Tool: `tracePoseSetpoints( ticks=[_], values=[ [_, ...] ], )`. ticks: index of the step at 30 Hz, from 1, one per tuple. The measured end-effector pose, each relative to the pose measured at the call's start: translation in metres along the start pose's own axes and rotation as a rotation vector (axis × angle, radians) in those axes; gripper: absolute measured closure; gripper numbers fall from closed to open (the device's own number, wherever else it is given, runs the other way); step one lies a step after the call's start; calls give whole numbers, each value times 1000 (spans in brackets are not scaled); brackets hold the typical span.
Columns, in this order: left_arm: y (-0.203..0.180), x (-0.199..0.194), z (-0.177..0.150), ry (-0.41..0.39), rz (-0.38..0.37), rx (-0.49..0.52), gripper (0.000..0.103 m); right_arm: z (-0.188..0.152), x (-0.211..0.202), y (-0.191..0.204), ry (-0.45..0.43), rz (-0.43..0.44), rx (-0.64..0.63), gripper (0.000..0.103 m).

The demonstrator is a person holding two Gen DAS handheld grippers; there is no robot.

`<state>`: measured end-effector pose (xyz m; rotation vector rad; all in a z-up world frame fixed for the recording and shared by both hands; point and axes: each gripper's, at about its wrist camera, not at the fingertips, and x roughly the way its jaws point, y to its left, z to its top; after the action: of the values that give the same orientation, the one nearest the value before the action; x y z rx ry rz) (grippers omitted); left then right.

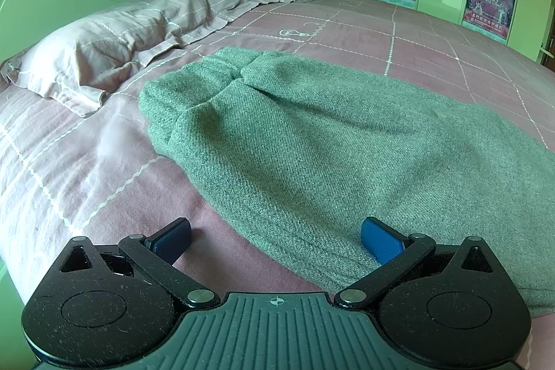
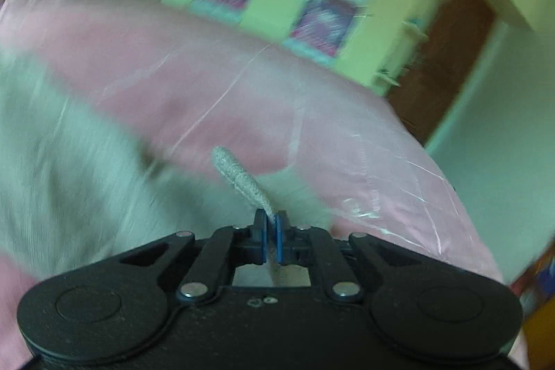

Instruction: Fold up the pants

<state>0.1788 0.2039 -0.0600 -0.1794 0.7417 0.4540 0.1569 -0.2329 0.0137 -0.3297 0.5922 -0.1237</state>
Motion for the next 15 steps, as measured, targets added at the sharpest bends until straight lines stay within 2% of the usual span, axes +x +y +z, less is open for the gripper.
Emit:
tracePoseSetpoints(
  ticks=[2,3,5,6,8,9,11,13,15],
  values=[
    [0,0,0,0,0,-1,0,-4,-22,-53,-76,-5,326,103],
    [0,0,0,0,0,-1,0,-19,-31,-84,-92,-25,520,103],
    [0,0,0,0,-1,0,0,-61,-32,-127,-72,-15,812,103],
    [0,0,0,0,-2,-1,0,-86,-22,-141,-8,4,929,103],
    [0,1,0,1,-4,-1,0,-123,-3,-151,111,58,1049,103],
    [1,1,0,1,-4,-2,0,-134,-1,-152,117,71,1073,103],
    [1,0,0,1,-4,-2,0,-145,-4,-155,86,76,1124,99],
    [1,0,0,1,-4,-2,0,-152,-6,-160,40,96,1208,89],
    [1,0,0,0,-2,0,0,-152,-1,-165,45,93,1234,89]
  ],
)
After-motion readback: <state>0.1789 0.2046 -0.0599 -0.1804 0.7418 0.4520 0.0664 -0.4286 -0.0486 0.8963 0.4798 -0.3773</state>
